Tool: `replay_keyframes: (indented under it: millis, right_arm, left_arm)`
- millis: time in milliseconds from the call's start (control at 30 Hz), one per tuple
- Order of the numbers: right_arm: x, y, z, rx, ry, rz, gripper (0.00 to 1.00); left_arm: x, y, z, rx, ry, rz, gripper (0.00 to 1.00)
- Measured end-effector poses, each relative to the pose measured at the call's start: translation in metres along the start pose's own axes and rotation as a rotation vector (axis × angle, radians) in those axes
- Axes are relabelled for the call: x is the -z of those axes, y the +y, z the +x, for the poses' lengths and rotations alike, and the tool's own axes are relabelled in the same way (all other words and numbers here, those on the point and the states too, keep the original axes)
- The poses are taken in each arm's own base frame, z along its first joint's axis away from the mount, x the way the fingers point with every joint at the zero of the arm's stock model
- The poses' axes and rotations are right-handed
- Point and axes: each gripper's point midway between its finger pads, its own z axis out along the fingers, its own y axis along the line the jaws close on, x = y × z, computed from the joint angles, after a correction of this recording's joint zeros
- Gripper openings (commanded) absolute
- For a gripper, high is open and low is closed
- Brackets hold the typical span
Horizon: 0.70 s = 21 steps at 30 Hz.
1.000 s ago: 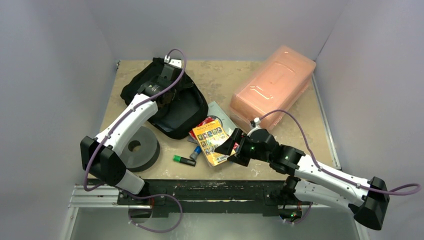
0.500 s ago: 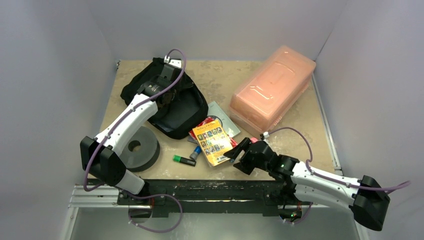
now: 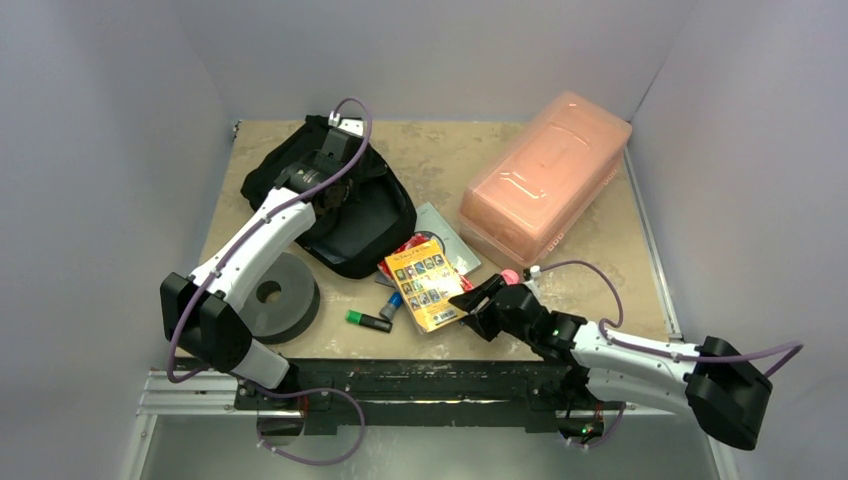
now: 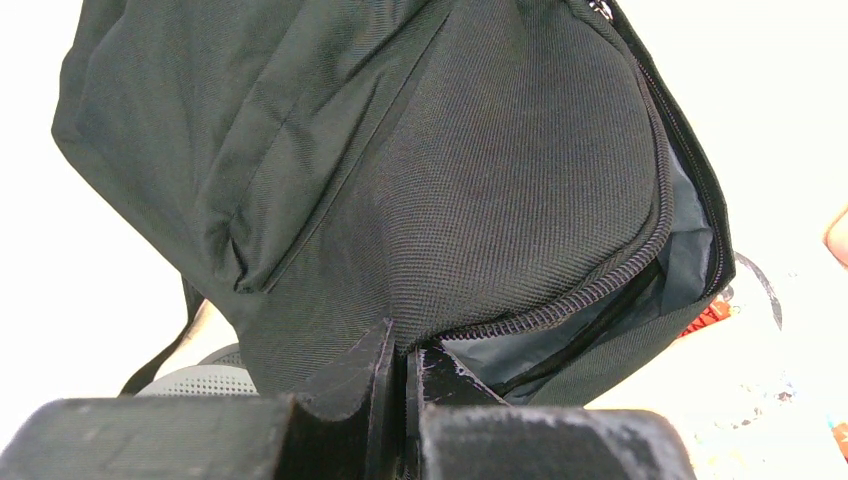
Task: Pack the student bag
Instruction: Pick up the book from the center of the board.
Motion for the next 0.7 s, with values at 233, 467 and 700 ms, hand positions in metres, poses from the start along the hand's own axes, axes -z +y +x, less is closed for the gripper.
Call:
replay_keyframes:
  millis: [233, 467, 700]
  right_arm:
    - [-0.010, -0.011, -0.002, 0.009, -0.025, 0.055, 0.57]
    - [-0.011, -0.001, -0.002, 0.011, -0.028, 0.054, 0.40]
    - [-0.004, 0.008, -0.005, 0.004, -0.036, 0.023, 0.09]
  left_arm:
    - [0.000, -0.001, 0.000, 0.000, 0.001, 0.003, 0.00]
    - [0.000, -0.001, 0.000, 0.000, 0.002, 0.006, 0.00]
    - [0.000, -0.001, 0.000, 0.000, 0.001, 0.007, 0.00]
